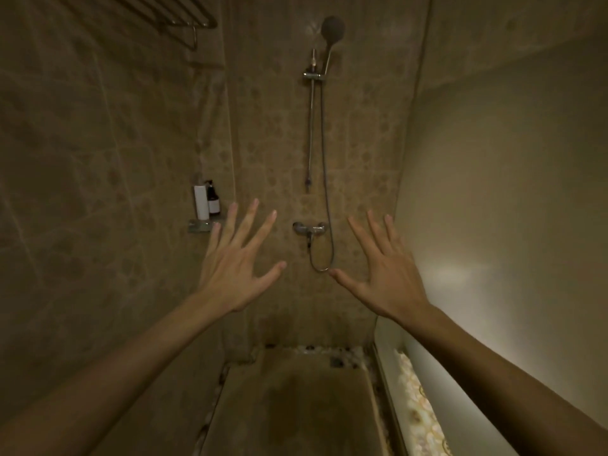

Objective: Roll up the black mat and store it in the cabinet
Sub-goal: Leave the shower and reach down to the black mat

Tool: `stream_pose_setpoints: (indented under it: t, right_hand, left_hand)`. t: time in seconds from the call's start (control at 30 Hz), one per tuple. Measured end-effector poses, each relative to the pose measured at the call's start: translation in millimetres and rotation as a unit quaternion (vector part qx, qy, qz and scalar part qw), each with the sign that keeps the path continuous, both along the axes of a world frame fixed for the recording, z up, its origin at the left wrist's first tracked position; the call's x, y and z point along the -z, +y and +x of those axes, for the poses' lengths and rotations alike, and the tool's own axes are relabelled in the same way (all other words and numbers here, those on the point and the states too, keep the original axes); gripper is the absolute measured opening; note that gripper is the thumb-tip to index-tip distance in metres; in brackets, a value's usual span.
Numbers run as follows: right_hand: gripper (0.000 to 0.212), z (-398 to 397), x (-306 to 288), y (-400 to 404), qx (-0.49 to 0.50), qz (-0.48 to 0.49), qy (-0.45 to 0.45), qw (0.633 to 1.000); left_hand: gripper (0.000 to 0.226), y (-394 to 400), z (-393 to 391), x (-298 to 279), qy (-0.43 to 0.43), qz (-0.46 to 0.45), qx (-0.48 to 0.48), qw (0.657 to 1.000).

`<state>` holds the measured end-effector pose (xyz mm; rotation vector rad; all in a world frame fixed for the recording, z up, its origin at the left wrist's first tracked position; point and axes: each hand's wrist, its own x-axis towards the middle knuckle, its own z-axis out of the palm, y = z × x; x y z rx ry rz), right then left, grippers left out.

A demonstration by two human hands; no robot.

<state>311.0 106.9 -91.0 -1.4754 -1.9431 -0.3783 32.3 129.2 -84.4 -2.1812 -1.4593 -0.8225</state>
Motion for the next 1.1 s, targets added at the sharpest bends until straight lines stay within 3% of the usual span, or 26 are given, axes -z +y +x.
stream_pose_setpoints:
  t: [0.6,0.87,1.1]
  right_hand:
    - [0.093,24.1,15.3,173.1,0.037,-0.063,0.006,0.997]
    - [0.096,81.4,38.7,312.6,0.051,-0.025,-0.031,0.998]
    - [0.092,137.8,28.3,445.9,0.001,-0.056,-0.041,0.998]
  left_hand:
    - [0.082,196.9,36.9,23.2,-0.004,-0.049,0.026,0.998]
    - [0.092,329.0,94.8,44.7,-0.002,-0.058,0.014,0.998]
    - [0.083,454.5,144.0,61.0,-0.04,-0.059,0.005,0.997]
